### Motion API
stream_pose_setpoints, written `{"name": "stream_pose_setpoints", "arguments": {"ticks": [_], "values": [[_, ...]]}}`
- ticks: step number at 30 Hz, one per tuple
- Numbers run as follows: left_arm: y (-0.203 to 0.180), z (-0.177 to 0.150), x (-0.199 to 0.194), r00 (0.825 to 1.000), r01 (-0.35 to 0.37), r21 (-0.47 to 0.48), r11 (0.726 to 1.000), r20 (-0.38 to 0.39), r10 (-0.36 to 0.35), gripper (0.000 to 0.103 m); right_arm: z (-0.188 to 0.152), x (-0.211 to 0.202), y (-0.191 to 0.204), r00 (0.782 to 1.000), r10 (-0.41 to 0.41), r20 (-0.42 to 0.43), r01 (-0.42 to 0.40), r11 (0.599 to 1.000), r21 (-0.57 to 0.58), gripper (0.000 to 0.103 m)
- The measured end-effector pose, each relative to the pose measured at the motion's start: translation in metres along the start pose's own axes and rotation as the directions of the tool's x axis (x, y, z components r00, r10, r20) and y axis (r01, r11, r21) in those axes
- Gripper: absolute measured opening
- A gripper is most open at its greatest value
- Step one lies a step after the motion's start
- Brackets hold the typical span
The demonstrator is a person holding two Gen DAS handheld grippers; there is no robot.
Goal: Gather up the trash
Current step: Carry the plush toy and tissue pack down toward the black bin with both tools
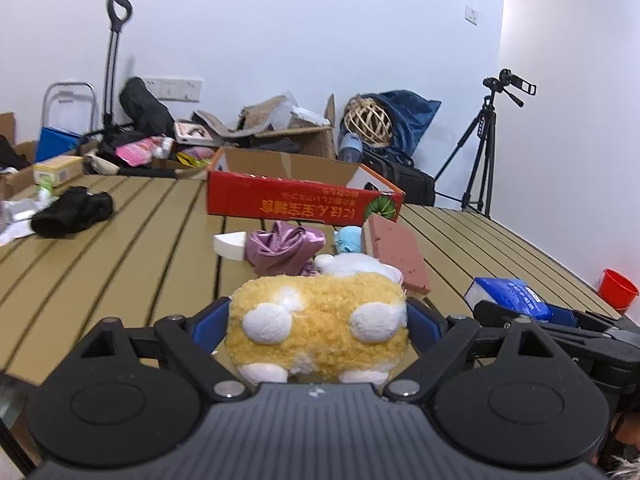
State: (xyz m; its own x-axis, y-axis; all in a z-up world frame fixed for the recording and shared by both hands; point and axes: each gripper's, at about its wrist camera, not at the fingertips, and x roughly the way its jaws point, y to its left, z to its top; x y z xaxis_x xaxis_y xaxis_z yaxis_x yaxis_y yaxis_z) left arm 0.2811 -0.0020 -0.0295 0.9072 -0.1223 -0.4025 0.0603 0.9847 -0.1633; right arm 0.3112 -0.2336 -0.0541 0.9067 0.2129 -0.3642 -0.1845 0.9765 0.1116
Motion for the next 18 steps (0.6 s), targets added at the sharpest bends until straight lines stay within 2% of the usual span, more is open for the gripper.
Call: {"name": "stream_pose_setpoints", "arguments": {"ticks": [7, 11, 18], "values": [[0.006, -0.023, -0.062, 0.999, -0.038, -0.042, 0.998, 0.009, 0.039, 0.091, -0.020, -0.045, 0.020, 0.999, 0.045, -0.011, -0.046, 0.998, -0.033, 0.072], [0.011, -0.037, -0.089, 0.999, -0.052, -0.042, 0.998, -0.013, 0.052, 0.091, -0.041, -0.068, 0.026, 0.996, 0.064, -0.058, -0.065, 0.998, -0.020, 0.072], [0.021, -0.064, -0.117, 0.994, -0.094, -0.035, 0.995, -0.055, 0.092, 0.091, -0.074, -0.093, 0.043, 0.986, 0.080, -0.147, -0.091, 0.993, -0.074, 0.072]]}}
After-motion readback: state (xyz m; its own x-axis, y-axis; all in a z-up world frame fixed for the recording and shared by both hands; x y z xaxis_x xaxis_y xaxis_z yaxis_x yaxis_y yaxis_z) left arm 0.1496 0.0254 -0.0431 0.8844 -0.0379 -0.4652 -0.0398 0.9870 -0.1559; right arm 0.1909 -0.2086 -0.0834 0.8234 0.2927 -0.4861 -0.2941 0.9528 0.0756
